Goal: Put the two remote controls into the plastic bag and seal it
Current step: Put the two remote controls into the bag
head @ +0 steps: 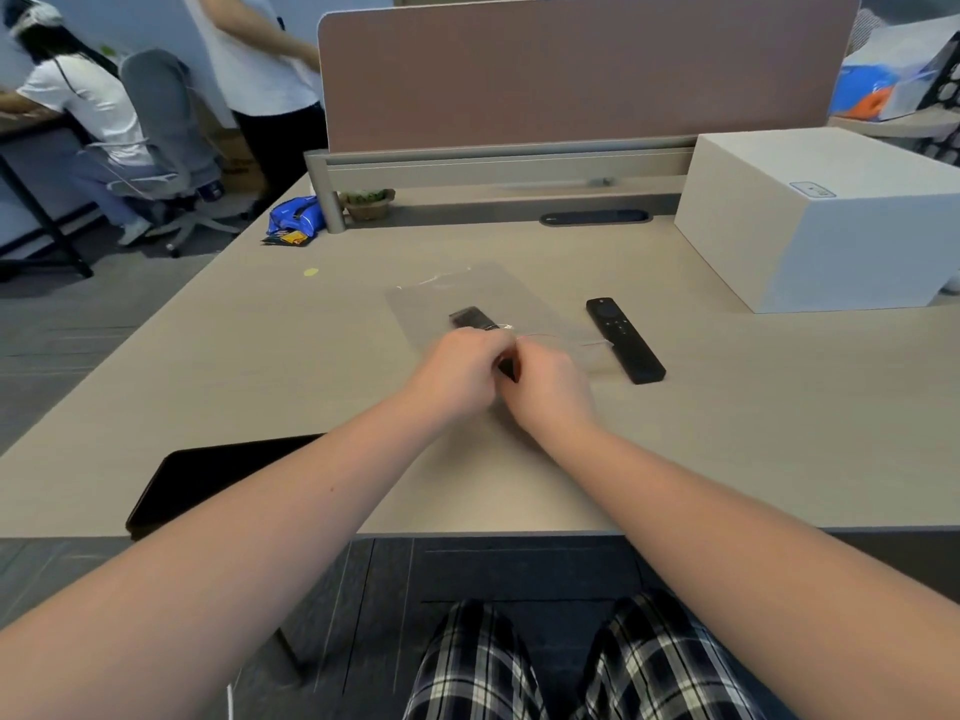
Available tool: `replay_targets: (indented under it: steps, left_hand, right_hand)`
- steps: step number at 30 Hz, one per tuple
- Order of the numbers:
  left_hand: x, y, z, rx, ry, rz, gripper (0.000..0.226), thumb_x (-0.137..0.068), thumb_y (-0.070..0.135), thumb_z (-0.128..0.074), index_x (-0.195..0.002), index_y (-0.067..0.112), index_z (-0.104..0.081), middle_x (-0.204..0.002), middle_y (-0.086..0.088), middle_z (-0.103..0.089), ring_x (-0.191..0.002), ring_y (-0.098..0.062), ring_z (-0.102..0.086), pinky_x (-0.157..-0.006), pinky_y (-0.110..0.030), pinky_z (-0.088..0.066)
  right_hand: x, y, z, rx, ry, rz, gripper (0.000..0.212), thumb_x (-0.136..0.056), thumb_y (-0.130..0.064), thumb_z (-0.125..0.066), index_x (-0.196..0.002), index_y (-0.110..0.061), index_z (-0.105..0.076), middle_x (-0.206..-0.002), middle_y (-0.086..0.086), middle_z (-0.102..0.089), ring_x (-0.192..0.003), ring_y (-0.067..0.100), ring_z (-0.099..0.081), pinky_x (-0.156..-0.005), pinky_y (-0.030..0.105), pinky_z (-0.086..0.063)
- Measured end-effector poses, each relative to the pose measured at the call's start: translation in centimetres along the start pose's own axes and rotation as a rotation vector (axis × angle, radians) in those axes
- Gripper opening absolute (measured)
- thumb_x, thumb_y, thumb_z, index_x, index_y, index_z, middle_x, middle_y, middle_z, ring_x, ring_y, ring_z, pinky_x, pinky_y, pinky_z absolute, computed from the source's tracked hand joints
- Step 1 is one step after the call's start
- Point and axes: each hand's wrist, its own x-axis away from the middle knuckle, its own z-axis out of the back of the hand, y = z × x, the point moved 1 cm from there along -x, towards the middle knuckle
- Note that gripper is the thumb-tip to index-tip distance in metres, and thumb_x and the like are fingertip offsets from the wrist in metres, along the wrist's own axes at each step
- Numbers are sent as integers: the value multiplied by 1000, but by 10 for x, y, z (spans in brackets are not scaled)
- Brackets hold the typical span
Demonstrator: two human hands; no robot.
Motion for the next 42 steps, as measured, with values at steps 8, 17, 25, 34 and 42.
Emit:
replay_targets:
  steps: [8, 17, 25, 34, 42]
  left_hand:
    - [-1, -15, -2, 14, -11, 5, 23, -85, 3, -52, -102, 9, -65, -103, -10, -71, -99, -31, -61, -81, -41, -52]
    - [-1, -24, -8, -24, -24, 34, 24, -90, 4, -49, -107, 10, -65, -108, -12, -71, -103, -32, -60, -84, -42, -51]
    - [-3, -29, -9, -69, -37, 53, 26, -87, 0, -47, -105, 9, -63, -105, -13, -70, -101, -32, -60, -83, -43, -51]
    - [-5, -27, -11, -67, -28, 80, 28, -94, 3, -43, -116, 10, -59, -117, -11, -67, -111, -31, -56, -88, -38, -48]
    - [-4, -20, -12, -63, -12, 77, 27, -93, 5, -44, -115, 9, -59, -119, -13, -65, -113, -32, -54, -90, -39, -49]
  right_hand:
    - [-22, 2, -12, -99, -72, 48, 4, -79, -16, -64, -83, -17, -63, -106, 9, -67, -101, 29, -59, -73, 29, -45]
    - [-25, 7, -24, 9, -78, 135, 20, -87, -24, -60, -101, -14, -69, -99, 9, -46, -102, 30, -52, -75, 32, -43]
    - [-31, 2, -23, 152, -191, 141, 39, -92, -14, -43, -124, -29, -58, -120, 12, -49, -121, 31, -40, -92, 35, -40]
    - [-5, 57, 20, 56, 284, 16, 30, -87, -10, -51, -113, -14, -66, -110, 15, -59, -111, 36, -49, -90, 41, -43]
    - [-9, 99, 44, 294, 141, -272, 40, -92, -37, -51, -128, -20, -48, -123, 12, -61, -116, 34, -47, -92, 40, -39]
